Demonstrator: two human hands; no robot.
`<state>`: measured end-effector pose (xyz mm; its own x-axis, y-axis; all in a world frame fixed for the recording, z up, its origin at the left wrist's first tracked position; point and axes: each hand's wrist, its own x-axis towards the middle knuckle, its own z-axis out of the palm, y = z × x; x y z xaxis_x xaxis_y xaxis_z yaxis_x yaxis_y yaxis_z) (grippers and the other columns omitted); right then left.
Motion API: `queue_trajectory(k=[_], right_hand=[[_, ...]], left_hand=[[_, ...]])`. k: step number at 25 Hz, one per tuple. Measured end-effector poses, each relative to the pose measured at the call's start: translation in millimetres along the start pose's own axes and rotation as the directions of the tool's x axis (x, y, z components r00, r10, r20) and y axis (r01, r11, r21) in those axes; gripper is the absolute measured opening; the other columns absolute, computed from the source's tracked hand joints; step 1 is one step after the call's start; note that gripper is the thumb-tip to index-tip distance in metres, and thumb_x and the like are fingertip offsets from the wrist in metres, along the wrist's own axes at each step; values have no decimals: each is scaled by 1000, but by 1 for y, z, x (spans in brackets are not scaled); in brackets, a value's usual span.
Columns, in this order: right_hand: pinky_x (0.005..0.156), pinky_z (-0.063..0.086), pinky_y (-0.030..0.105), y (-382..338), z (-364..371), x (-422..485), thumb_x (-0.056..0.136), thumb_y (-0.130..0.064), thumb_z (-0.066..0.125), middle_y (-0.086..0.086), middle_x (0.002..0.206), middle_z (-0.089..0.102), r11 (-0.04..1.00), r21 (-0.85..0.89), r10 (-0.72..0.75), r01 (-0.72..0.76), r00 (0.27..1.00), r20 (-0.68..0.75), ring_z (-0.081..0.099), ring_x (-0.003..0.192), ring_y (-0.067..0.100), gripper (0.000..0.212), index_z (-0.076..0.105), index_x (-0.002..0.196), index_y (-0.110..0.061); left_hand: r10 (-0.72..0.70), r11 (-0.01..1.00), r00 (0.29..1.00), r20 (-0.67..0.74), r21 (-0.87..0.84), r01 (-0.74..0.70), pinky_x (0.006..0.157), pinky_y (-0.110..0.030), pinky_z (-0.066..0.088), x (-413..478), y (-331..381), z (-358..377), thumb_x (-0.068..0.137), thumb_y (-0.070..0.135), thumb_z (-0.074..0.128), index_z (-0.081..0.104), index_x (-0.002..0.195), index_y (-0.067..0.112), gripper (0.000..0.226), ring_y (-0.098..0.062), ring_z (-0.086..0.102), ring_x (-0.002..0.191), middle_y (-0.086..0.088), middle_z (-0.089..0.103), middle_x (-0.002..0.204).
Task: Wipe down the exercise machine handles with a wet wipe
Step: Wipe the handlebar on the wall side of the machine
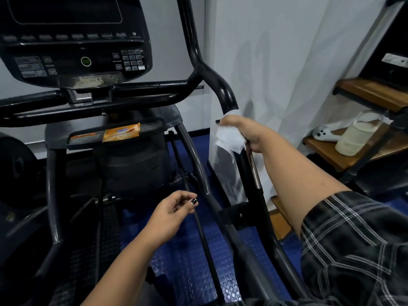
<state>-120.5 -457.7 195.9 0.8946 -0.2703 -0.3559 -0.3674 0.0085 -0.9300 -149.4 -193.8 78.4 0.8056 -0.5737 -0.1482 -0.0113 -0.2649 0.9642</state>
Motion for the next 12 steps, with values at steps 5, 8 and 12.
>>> queue_trajectory(k=[5, 8, 12], right_hand=[[71, 55, 49, 30, -1, -16, 78, -4, 60, 19, 69, 66, 996, -92, 14, -18, 999, -40, 64, 67, 36, 11, 58, 88, -1], [72, 54, 52, 53, -1, -30, 78, -3, 61, 24, 72, 64, 992, -112, 50, -58, 996, -73, 63, 68, 39, 10, 56, 86, 0], [64, 54, 40, 90, -1, -45, 75, -4, 67, 17, 75, 66, 988, -130, 56, -80, 982, -181, 65, 64, 31, 15, 60, 88, -3]], left_hand=[[-20, 1000, 1000, -18, 5, 20, 77, -17, 52, -28, -8, 11, 98, 15, 56, 65, 109, 23, 17, -14, 70, 96, 0, 73, 104], [-27, 1000, 999, -24, -2, 27, 87, -25, 54, -43, -13, 20, 98, 13, 56, 65, 108, 23, 17, -15, 70, 97, 0, 73, 103], [-33, 999, 999, -18, 2, 33, 91, -27, 54, -57, -14, 34, 98, 12, 56, 66, 108, 24, 18, -16, 70, 98, 0, 73, 104]])
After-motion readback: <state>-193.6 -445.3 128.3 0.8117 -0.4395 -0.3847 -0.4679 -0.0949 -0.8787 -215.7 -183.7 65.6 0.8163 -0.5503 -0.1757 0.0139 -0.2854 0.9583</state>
